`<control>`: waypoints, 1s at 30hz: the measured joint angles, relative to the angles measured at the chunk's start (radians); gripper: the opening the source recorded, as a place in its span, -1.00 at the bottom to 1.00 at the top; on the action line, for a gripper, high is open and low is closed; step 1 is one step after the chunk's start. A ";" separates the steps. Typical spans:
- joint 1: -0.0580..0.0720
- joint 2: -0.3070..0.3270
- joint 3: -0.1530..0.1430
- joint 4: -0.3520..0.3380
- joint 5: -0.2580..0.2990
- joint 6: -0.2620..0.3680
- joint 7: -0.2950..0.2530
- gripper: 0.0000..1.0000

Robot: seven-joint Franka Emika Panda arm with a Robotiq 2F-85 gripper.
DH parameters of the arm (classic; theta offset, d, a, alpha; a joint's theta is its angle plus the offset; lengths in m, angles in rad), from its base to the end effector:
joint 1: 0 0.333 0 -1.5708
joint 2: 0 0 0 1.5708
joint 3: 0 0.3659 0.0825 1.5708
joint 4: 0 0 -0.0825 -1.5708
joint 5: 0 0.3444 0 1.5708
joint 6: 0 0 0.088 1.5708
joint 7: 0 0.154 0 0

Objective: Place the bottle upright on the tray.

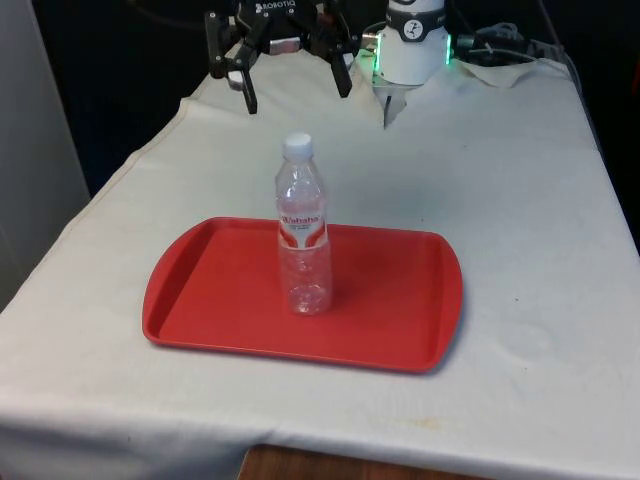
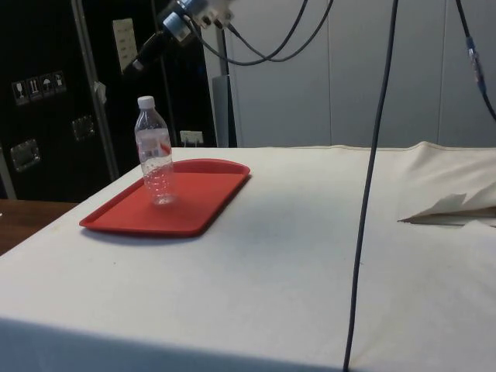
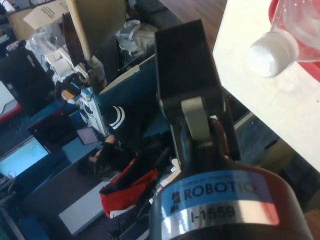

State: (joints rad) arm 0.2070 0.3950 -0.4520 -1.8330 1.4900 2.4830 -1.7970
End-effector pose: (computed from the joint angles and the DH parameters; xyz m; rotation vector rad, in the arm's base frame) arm 0.6680 -0.1074 0.4043 -2.5512 -0.6537 -1.2892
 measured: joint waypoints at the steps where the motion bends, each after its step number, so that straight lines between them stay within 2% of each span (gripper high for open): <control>1: 0.000 -0.001 -0.001 0.002 -0.002 -0.005 0.000 1.00; 14: -0.001 -0.006 -0.010 0.024 -0.025 -0.044 0.000 1.00; 23: -0.004 -0.015 -0.035 0.032 -0.050 -0.088 -0.003 1.00; 30: -0.005 -0.015 -0.042 0.035 -0.084 -0.093 -0.003 1.00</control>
State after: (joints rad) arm 0.2020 0.3800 -0.4940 -1.7980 1.4060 2.3900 -1.8000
